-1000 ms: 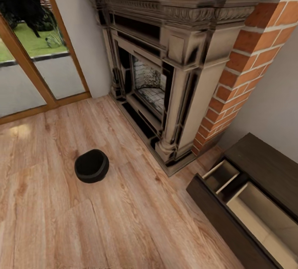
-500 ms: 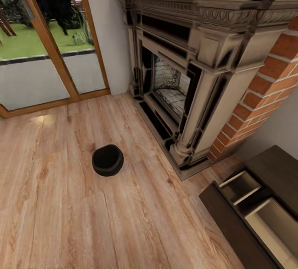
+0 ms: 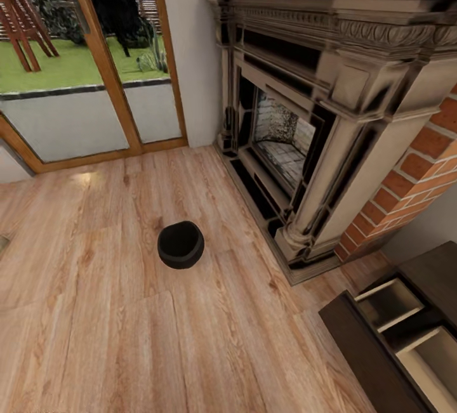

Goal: Place each of the two pumpkins and all three candles from the living room inside a cabinet in the living room (use any cabinet), then make sure every cabinet is closed, and position the cauldron so it is next to a table in the living room.

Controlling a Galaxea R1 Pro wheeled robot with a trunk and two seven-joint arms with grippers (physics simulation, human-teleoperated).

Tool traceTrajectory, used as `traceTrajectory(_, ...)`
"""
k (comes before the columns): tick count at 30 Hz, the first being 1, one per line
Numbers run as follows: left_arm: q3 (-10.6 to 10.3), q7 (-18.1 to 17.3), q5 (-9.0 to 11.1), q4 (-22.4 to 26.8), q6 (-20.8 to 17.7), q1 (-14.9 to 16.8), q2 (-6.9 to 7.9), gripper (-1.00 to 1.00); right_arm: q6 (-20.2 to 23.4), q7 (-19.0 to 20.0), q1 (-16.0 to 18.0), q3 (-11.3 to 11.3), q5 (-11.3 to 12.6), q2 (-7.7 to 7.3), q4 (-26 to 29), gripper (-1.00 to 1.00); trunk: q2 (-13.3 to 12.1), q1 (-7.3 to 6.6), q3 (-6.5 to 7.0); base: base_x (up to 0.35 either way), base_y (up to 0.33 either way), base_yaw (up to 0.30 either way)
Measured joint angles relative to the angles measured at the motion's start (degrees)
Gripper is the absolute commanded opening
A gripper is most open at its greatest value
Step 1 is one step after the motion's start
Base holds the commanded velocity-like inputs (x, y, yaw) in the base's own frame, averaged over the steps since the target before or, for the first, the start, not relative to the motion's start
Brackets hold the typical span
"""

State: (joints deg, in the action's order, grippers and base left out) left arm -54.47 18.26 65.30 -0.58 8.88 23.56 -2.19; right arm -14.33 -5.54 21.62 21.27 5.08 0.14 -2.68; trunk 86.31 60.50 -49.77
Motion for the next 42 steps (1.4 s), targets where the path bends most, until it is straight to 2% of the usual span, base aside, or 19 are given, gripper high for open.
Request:
traceTrajectory(6, -0.10, -0.19, -0.27, 0.06, 0.00, 0.00, -0.15, 1.00, -0.10, 0.00, -0.35, 0.00, -0.03, -0.01, 0.04, 1.00, 0.00, 0.00, 0.50, 0.000, 0.000, 0.130)
traceTrajectory(13, -0.16, -2.47, -0.43, -0.11, 0.00, 0.00, -0.18, 1.00, -0.38, 0.00, -0.43, 0.00, -0.07, 0.04, 0.13, 1.00, 0.00, 0.00, 1.09, 0.000, 0.000, 0.104)
traceTrajectory(25, -0.20, -2.62, -0.44, -0.29, -0.07, 0.00, -0.16, 1.00, -3.09, 0.00, -0.50, 0.00, -0.04, 0.00, 0.12, 1.00, 0.00, 0.00, 2.15, 0.000, 0.000, 0.082)
traceTrajectory(42, -0.21, -2.62, -0.44, -0.39, -0.23, -0.79, 0.04, 1.00, -3.34, 0.00, -1.04, 0.00, -0.07, 0.03, 0.21, 1.00, 0.00, 0.00, 3.54, 0.000, 0.000, 0.151)
